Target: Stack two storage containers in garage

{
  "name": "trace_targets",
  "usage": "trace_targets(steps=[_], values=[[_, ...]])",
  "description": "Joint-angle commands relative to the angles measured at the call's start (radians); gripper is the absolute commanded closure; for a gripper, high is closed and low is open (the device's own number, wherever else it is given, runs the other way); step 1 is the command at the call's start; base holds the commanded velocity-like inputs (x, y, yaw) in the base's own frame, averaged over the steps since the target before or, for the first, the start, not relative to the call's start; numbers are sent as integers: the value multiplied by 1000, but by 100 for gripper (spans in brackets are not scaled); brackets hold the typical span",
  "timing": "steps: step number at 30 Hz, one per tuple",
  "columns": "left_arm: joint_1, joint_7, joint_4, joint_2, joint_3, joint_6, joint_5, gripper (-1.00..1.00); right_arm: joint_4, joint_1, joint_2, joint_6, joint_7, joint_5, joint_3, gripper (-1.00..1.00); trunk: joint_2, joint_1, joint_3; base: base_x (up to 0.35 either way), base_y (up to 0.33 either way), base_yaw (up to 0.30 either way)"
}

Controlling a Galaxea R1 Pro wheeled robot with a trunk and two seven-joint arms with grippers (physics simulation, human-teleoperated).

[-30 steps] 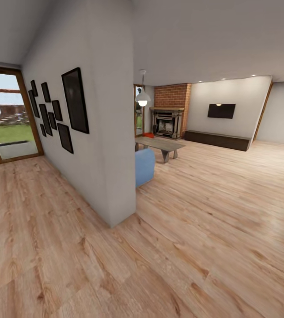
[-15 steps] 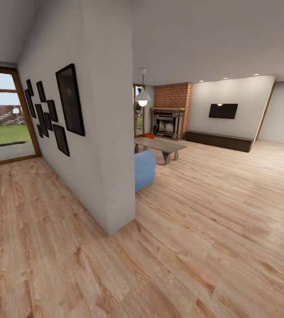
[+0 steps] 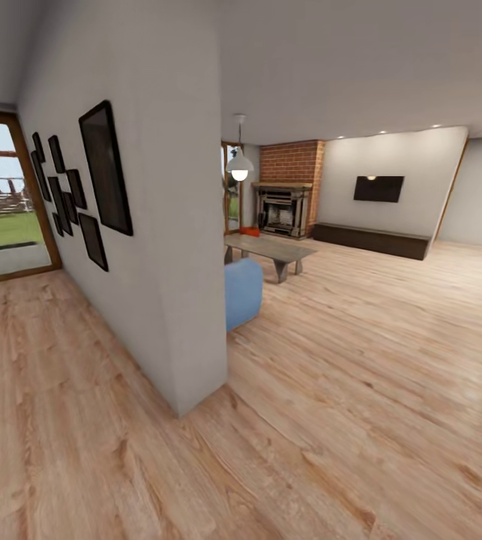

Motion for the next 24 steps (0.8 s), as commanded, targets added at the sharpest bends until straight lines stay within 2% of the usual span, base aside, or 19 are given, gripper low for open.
trace_targets(steps=[1,24], values=[[0,2,0,0,4,-4,4,-100,3,-1,0,-6,6,-11,7,-100,-1,1,-1,323,0,-240],[0,2,0,-3,4,-6,3,-100,2,-1,0,-10,9,-12,8,-100,-1,1,-1,323,0,-284]])
